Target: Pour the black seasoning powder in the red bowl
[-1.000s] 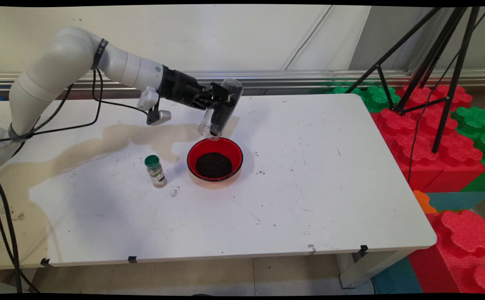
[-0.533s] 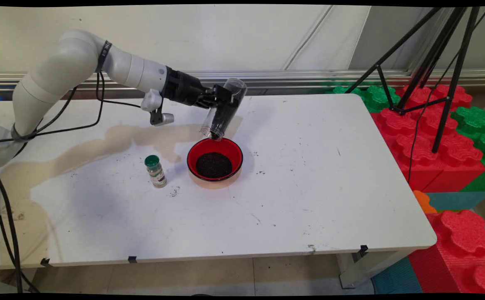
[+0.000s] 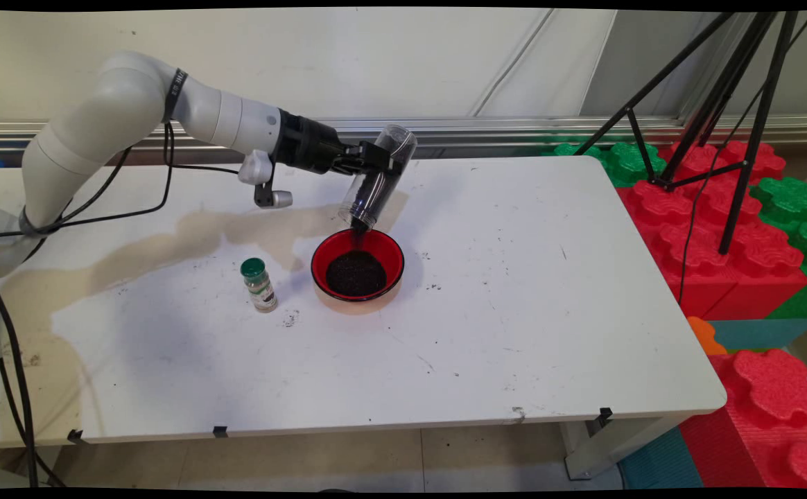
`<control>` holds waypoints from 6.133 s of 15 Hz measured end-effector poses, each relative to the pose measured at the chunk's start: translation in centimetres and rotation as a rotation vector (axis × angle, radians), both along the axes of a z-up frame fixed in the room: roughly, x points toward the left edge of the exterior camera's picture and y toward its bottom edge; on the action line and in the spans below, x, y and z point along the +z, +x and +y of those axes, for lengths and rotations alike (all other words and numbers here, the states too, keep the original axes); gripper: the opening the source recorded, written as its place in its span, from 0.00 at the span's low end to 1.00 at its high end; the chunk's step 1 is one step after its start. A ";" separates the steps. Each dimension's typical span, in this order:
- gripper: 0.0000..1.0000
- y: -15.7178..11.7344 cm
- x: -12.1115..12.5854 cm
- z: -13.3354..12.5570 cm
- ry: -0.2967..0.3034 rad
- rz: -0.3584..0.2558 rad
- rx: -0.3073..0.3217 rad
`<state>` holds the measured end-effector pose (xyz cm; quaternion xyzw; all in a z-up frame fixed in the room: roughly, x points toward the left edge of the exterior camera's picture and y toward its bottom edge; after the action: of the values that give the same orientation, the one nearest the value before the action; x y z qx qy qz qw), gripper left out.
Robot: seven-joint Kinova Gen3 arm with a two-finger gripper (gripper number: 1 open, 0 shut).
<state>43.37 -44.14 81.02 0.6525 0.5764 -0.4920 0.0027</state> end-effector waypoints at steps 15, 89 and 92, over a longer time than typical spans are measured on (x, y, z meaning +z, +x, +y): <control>0.00 -0.6 0.8 1.3 -0.092 -0.023 -0.044; 0.00 -1.3 0.9 6.0 -0.382 -0.150 -0.223; 0.00 -1.3 0.8 6.0 -0.380 -0.147 -0.218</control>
<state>42.12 -38.12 81.81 0.7327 0.3977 -0.5403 0.1140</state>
